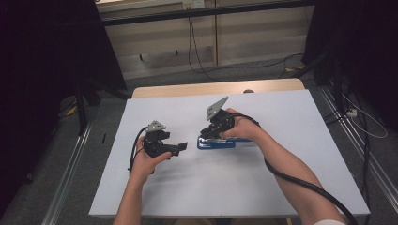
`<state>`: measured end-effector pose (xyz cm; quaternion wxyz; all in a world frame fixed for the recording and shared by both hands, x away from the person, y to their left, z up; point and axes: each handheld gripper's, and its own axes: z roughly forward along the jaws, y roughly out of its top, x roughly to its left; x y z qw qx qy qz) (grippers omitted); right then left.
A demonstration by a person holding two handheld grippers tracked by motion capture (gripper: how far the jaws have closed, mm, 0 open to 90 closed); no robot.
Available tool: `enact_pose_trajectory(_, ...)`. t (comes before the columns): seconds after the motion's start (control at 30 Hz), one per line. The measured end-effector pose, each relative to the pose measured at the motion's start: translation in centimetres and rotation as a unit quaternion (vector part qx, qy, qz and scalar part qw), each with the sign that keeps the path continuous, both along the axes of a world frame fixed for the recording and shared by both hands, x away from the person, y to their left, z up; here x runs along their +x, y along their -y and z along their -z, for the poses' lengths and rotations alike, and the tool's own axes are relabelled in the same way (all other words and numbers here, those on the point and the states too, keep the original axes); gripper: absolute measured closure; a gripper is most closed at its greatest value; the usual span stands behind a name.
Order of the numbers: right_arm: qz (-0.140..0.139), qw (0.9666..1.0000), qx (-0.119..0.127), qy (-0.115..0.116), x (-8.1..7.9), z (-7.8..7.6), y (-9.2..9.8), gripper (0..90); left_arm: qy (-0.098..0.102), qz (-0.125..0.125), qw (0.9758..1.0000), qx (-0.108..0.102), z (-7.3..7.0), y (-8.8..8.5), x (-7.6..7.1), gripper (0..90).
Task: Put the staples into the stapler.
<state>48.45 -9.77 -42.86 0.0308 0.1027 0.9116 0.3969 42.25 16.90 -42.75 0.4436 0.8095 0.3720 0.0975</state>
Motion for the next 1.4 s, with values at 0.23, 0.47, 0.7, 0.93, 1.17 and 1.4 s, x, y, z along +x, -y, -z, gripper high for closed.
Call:
enact_pose_trajectory(0.23, 0.0, 1.0, 0.002, -0.002, -0.06, -0.21, 0.44, 79.8, -0.001, 0.002, 1.0, 0.003, 0.07, 0.06, 0.05, 7.6)
enact_pose_trajectory(0.47, 0.001, 1.0, 0.0, -0.002, -0.12, -0.31, 0.64, 79.8, 0.0, 0.002, 1.0, 0.003, 0.06, 0.09, 0.02, 7.6)
enact_pose_trajectory(0.7, 0.002, 1.0, 0.001, -0.005, -0.1, -0.06, 0.64, 79.8, -0.002, 0.003, 1.0, 0.004, 0.1, 0.12, 0.03, 7.6)
enact_pose_trajectory(0.93, 0.003, 1.0, 0.002, -0.004, -0.09, 0.06, 0.5, 79.9, -0.001, 0.003, 1.0, 0.005, 0.08, 0.16, 0.01, 7.6)
enact_pose_trajectory(1.17, 0.003, 1.0, 0.003, -0.003, -0.06, 0.06, 0.24, 79.8, 0.0, 0.002, 1.0, 0.005, 0.06, 0.08, 0.03, 7.6)
enact_pose_trajectory(1.4, 0.002, 1.0, 0.004, -0.004, -0.11, -0.11, 0.69, 79.8, -0.001, 0.002, 1.0, 0.004, 0.1, 0.11, 0.05, 7.6)
